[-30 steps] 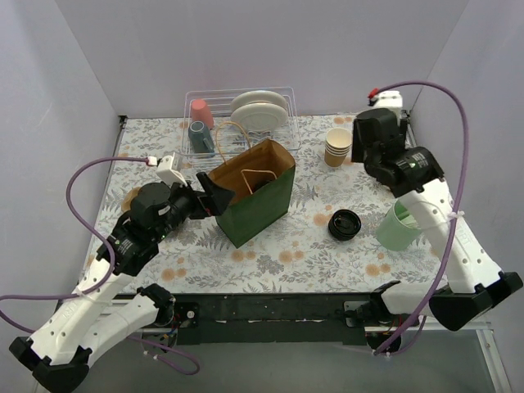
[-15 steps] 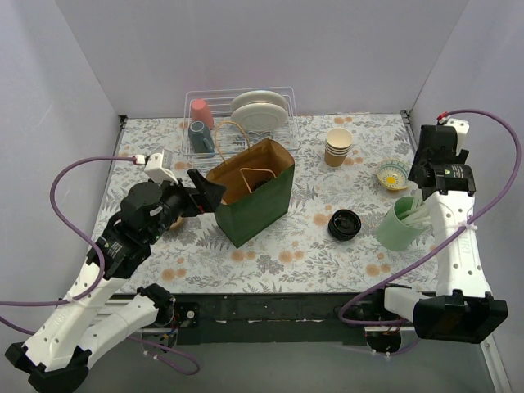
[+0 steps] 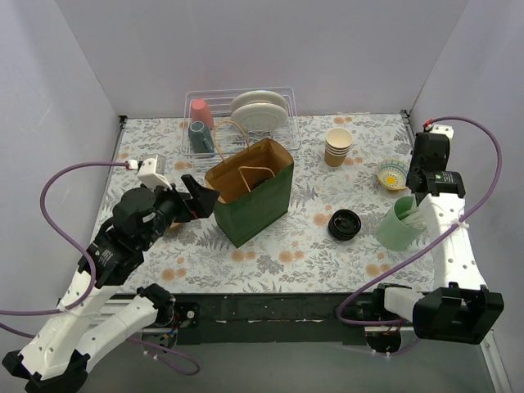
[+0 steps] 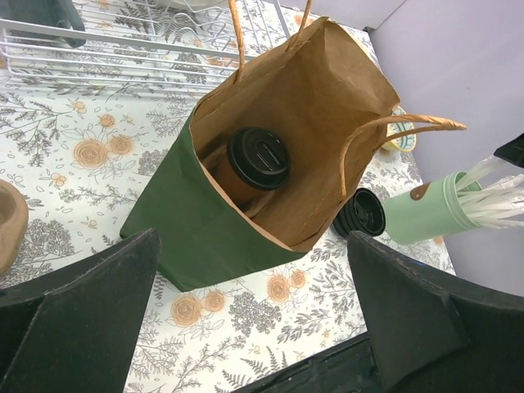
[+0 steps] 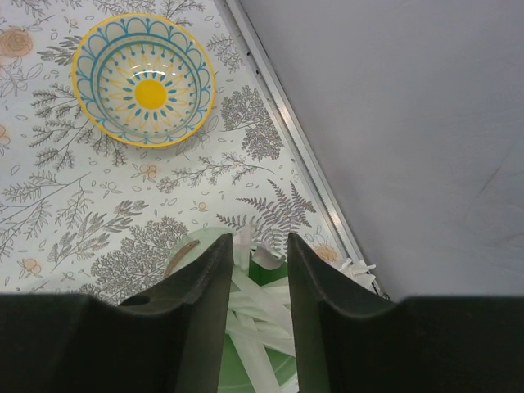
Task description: Pack the takeout coffee
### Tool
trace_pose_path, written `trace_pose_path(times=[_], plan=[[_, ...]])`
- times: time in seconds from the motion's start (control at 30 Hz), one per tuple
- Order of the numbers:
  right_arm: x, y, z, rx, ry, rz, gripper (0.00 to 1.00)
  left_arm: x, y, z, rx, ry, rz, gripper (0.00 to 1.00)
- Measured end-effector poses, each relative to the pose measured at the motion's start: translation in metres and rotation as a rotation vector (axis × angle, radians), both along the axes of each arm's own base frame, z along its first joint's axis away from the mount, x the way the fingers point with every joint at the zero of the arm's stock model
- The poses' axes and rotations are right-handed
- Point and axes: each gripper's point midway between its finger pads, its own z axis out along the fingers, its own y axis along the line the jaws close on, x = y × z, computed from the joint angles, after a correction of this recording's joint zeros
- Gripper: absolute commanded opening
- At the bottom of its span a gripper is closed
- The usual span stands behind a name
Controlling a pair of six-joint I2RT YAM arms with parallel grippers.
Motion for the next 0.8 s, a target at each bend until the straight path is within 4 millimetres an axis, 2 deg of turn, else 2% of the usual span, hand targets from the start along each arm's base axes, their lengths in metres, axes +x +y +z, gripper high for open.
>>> trace_pose_path(times=[0.1, 0.13, 0.2, 0.23, 0.33, 0.47, 0.67, 0.73, 0.8], plan=[[-0.001, -0.002, -0.003, -0.010, 0.003, -0.004, 0.27, -0.003, 0.003, 0.000, 0.002, 0.000, 0.004, 0.98], [-0.002, -0.003, -0.002, -0.016, -0.003, -0.008, 0.20, -0.003, 0.003, 0.000, 0.002, 0.000, 0.005, 0.98], [-0.004, -0.005, 0.000, -0.031, -0.011, -0.009, 0.16, -0.004, 0.004, 0.000, 0.003, 0.001, 0.005, 0.98], [-0.005, -0.006, 0.002, -0.038, -0.020, -0.011, 0.10, -0.004, 0.004, -0.001, 0.005, 0.004, 0.005, 0.98], [-0.010, -0.010, 0.010, -0.061, -0.043, -0.023, 0.03, -0.005, 0.005, -0.003, 0.010, 0.009, 0.007, 0.98], [-0.018, -0.014, 0.027, -0.097, -0.091, -0.031, 0.01, -0.005, 0.005, -0.001, 0.011, 0.009, 0.007, 0.98], [-0.027, -0.018, 0.052, -0.129, -0.123, -0.043, 0.01, -0.007, 0.007, 0.014, 0.007, -0.030, 0.002, 0.98], [-0.027, -0.019, 0.071, -0.133, -0.147, -0.045, 0.01, -0.007, 0.008, 0.016, 0.008, -0.038, 0.000, 0.98], [-0.028, -0.018, 0.099, -0.136, -0.192, -0.045, 0.01, -0.008, 0.008, 0.016, 0.010, -0.042, -0.001, 0.98]])
